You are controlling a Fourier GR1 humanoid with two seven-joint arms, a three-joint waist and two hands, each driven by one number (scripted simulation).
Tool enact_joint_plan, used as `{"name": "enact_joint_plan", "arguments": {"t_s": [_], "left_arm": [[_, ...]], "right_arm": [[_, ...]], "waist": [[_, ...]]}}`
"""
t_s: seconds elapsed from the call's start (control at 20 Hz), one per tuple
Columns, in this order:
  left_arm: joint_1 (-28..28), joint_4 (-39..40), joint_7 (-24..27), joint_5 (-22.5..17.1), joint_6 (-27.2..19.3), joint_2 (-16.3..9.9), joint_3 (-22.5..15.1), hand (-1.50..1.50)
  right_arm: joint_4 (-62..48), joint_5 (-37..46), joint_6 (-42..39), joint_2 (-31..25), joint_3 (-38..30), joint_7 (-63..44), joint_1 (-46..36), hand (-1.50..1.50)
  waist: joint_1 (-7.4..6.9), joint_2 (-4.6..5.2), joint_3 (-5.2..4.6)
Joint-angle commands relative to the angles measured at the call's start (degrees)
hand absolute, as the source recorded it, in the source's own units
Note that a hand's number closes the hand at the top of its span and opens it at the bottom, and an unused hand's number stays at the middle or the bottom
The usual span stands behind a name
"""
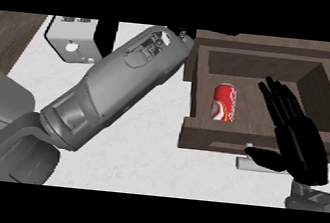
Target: Pick up the can, place it into the drawer and close the drawer
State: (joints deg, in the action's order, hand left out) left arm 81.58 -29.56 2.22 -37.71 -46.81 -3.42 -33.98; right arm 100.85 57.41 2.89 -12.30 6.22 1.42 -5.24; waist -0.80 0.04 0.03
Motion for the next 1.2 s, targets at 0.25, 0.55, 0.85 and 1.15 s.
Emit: {"name": "enact_joint_plan", "arguments": {"t_s": [0.25, 0.55, 0.85, 1.15], "left_arm": [[-4.88, -12.44, -9.30, 3.33, 0.20, -9.55, -1.58, -1.50], [-9.21, -18.85, -11.20, 4.82, 0.84, -13.95, -1.98, -1.50], [-8.23, -24.42, -17.43, 5.36, 1.30, -17.54, -2.67, -1.50], [-12.98, -29.42, -18.21, 6.14, 0.61, -19.21, -2.88, -1.50]], "right_arm": [[-19.95, 3.36, 10.35, 3.69, -3.35, 2.52, -8.54, -1.50], [-30.38, 7.41, 17.75, 4.60, -5.16, 3.86, -11.68, -1.50], [-40.49, 10.18, 19.69, 3.67, -8.12, 3.08, -21.24, -1.50], [-49.29, 10.10, 26.85, 3.20, -12.13, 5.40, -26.66, -1.50]], "waist": [[-1.70, -0.44, 0.00], [-1.91, -0.10, 0.04], [-3.39, -0.06, 0.08], [-3.14, 0.37, 0.14]]}}
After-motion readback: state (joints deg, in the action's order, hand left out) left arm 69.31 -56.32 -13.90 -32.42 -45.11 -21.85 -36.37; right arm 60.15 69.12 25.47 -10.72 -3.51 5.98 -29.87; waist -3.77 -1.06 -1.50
